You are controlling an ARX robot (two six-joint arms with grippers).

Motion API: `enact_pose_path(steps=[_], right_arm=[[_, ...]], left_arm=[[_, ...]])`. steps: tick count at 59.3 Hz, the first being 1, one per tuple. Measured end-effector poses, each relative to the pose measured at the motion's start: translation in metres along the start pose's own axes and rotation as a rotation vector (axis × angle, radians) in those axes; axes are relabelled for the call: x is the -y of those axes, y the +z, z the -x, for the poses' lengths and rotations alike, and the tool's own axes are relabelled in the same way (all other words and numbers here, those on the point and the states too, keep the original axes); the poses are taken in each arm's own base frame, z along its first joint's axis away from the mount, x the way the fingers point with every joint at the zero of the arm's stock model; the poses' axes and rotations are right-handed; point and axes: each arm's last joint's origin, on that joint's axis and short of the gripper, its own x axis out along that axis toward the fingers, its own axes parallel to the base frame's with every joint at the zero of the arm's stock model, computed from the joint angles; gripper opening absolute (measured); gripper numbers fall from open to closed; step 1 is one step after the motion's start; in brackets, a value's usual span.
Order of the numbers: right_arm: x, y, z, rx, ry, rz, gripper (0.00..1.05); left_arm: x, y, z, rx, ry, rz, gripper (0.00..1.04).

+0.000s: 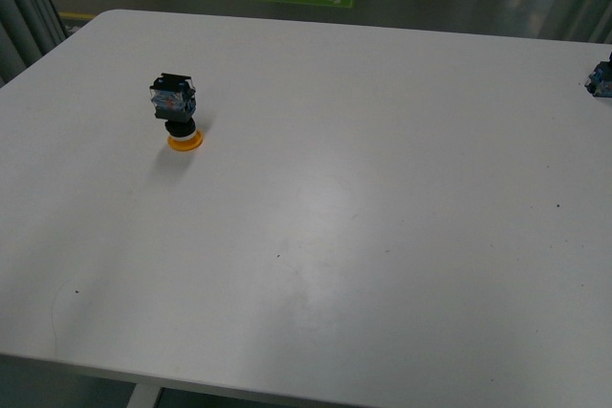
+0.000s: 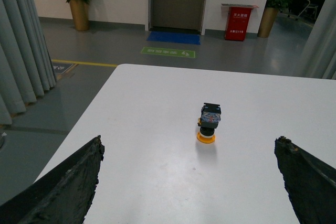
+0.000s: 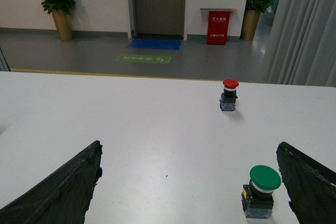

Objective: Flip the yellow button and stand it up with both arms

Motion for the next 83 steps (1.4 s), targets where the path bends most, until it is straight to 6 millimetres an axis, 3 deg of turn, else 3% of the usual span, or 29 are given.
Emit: enact_pose_path(steps=[83], right_arm=[[0.0000,0.0000,0.0000,0.000,0.000,0.000,0.97]], left_arm=[[0.0000,0.0000,0.0000,0.000,0.000,0.000,0.98]])
